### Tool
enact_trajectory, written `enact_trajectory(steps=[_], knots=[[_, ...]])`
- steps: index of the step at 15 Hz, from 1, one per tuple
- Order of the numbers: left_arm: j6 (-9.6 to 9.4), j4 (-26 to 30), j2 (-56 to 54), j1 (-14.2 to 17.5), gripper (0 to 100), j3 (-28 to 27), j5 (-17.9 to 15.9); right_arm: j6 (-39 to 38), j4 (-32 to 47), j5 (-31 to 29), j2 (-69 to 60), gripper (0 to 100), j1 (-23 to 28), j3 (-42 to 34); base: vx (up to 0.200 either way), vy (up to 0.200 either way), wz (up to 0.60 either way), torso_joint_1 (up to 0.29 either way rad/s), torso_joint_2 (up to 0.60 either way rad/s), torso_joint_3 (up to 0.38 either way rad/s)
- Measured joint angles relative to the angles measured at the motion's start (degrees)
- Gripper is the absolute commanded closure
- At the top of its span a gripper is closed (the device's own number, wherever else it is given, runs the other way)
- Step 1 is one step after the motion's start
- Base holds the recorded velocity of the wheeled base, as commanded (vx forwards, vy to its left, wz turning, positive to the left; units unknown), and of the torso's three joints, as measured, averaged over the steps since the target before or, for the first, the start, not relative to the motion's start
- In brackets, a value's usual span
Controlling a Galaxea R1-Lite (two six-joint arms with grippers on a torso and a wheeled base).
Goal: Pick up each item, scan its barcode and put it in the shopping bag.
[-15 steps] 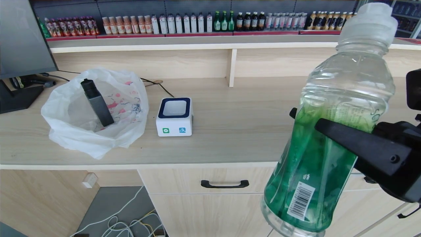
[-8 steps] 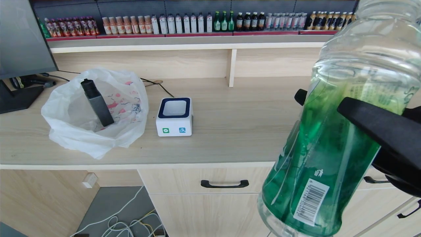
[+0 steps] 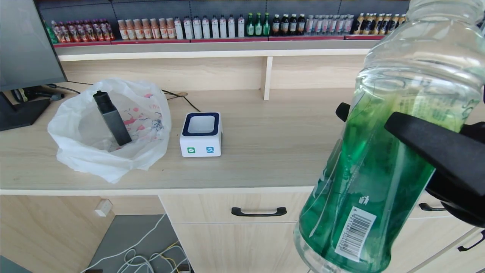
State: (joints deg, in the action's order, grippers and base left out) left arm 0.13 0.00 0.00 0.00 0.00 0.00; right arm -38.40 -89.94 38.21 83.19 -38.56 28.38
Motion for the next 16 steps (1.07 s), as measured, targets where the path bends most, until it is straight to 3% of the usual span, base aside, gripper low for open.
enact_trajectory(steps=[4, 11, 16], knots=[[0.00, 0.0, 0.0, 0.0, 0, 0.0, 0.0, 1.5, 0.0, -0.1, 0.2, 100, 0.5, -0.3, 0.000, 0.000, 0.00, 0.000, 0.00, 0.000], [0.02, 0.0, 0.0, 0.0, 0, 0.0, 0.0, 16.1, 0.0, -4.0, -0.2, 100, 7.4, -5.0, 0.000, 0.000, 0.00, 0.000, 0.00, 0.000], [0.00, 0.0, 0.0, 0.0, 0, 0.0, 0.0, 29.2, 0.1, -23.7, -0.3, 100, 8.2, -7.1, 0.000, 0.000, 0.00, 0.000, 0.00, 0.000]])
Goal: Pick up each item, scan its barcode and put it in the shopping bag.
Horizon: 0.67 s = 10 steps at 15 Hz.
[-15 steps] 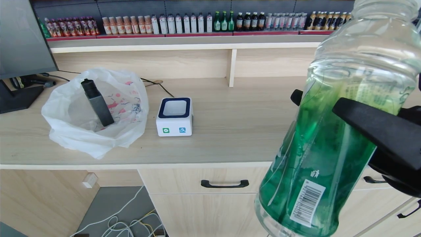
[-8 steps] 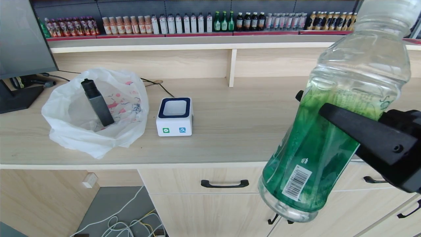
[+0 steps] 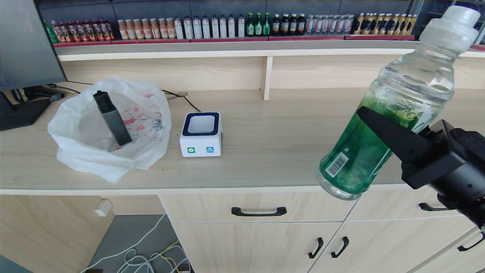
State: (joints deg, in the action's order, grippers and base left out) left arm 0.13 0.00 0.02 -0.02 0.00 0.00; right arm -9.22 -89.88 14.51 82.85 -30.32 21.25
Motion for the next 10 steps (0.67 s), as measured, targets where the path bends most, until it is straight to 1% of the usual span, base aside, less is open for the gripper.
enact_trajectory(steps=[4, 6, 10], knots=[[-0.11, 0.0, 0.0, 0.0, 0, 0.0, 0.0, 8.4, 0.0, -9.6, -0.7, 100, 0.0, -0.2, 0.000, 0.000, 0.00, 0.000, 0.00, 0.000], [-0.04, 0.0, 0.0, 0.0, 0, 0.0, 0.0, 9.8, -0.1, -13.7, -1.2, 100, 0.0, 0.2, 0.000, 0.000, 0.00, 0.000, 0.00, 0.000], [-0.06, 0.0, 0.0, 0.0, 0, 0.0, 0.0, 10.0, 0.0, -14.6, -1.8, 100, 0.0, 1.6, 0.000, 0.000, 0.00, 0.000, 0.00, 0.000]])
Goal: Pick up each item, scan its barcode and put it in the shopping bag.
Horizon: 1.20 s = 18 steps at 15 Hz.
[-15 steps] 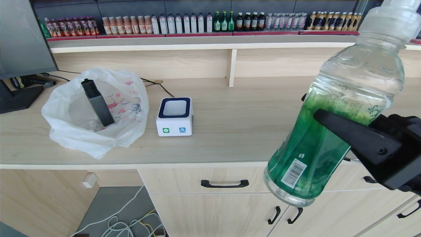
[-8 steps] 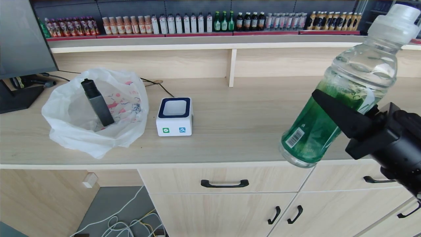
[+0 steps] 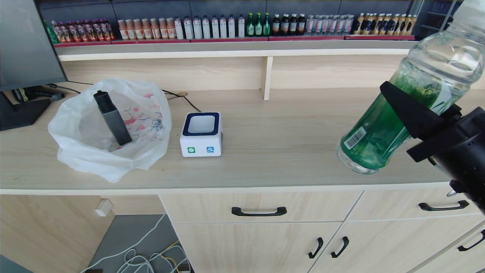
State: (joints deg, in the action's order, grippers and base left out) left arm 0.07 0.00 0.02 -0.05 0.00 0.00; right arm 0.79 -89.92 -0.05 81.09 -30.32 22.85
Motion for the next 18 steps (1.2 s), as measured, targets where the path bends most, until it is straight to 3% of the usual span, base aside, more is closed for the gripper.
enact_trajectory(steps=[2, 13, 18], knots=[[-0.02, 0.0, 0.0, 0.0, 0, 0.0, 0.0, 1.0, -0.1, -0.3, -0.1, 100, 0.0, 0.4, 0.000, 0.000, 0.00, 0.000, 0.00, 0.000], [0.55, 0.0, 0.0, 0.0, 0, 0.0, 0.0, 1.2, 0.1, -0.7, 3.9, 100, 0.1, 4.2, 0.000, 0.200, 0.00, 0.005, 0.00, 0.002], [0.52, 0.0, 0.0, 0.0, 0, 0.0, 0.0, 0.4, 0.0, -6.0, 5.3, 100, -2.0, 4.7, 0.000, 0.200, 0.00, 0.002, 0.00, 0.001]])
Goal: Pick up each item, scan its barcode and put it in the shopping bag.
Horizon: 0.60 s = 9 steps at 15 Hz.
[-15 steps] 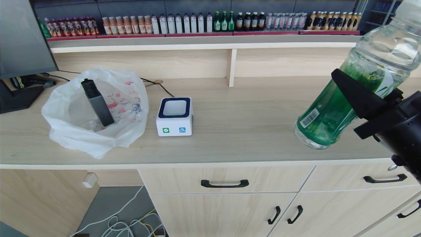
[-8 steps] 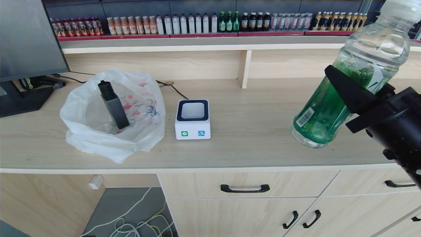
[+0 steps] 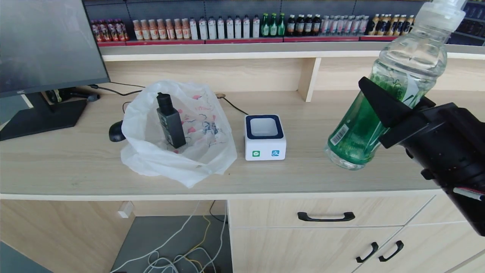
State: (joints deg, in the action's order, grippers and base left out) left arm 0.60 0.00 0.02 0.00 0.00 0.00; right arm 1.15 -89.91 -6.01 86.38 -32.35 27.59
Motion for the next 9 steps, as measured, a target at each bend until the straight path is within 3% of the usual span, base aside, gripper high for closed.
enact_trajectory(steps=[2, 5, 9], knots=[[-0.02, 0.0, 0.0, 0.0, 0, 0.0, 0.0, -0.9, 0.0, -3.6, 0.5, 100, -0.4, 0.3, 0.000, 0.200, 0.00, 0.002, 0.00, 0.002], [-0.44, 0.0, 0.0, 0.0, 0, 0.0, 0.0, -2.0, 0.0, -8.4, 0.5, 100, -1.7, 0.1, 0.000, 0.000, 0.00, 0.000, 0.00, 0.000], [-0.44, 0.0, 0.0, 0.0, 0, 0.0, 0.0, -3.0, -0.1, -5.0, 0.3, 100, -1.5, -0.7, 0.000, 0.000, 0.00, 0.000, 0.00, 0.000]])
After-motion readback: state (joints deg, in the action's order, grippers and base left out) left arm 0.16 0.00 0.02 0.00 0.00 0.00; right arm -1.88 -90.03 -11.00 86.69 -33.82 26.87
